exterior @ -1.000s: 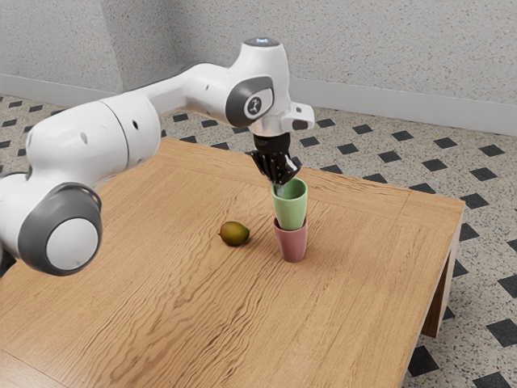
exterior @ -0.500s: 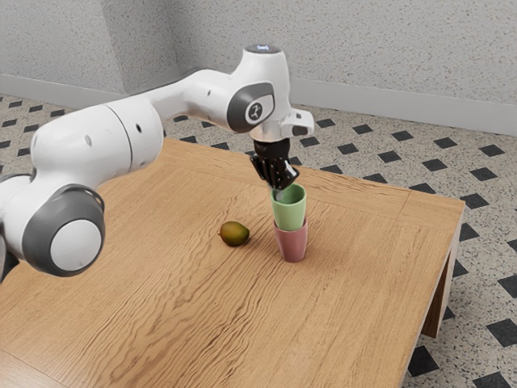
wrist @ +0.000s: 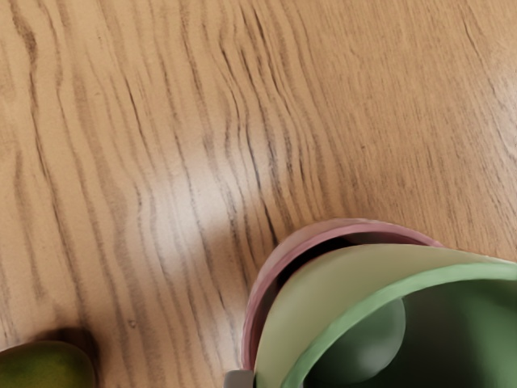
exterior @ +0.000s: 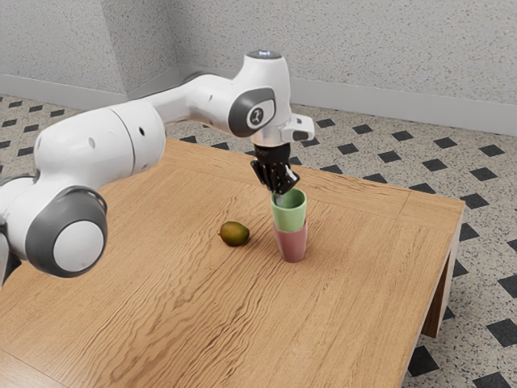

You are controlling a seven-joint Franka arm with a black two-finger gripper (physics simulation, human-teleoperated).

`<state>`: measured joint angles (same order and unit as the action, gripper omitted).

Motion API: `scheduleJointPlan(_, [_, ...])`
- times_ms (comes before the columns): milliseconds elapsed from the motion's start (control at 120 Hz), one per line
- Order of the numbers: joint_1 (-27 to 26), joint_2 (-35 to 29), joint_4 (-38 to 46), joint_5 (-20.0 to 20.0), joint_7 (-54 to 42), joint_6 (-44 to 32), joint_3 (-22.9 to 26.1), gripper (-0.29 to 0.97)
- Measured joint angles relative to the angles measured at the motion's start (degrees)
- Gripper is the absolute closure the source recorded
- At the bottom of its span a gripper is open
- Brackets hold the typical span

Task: Place the left cup onto the right cup

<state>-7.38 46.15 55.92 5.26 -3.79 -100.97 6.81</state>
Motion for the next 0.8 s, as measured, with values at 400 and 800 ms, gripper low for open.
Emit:
scheduleJointPlan(400, [-0.1, 0.1, 0.0, -0.5, 0.2, -0.4, 0.2, 0.42])
scheduleJointPlan(800, [-0.6, -1.9, 0.1, -0.8, 0.4, -0.4, -0.1, 0.09])
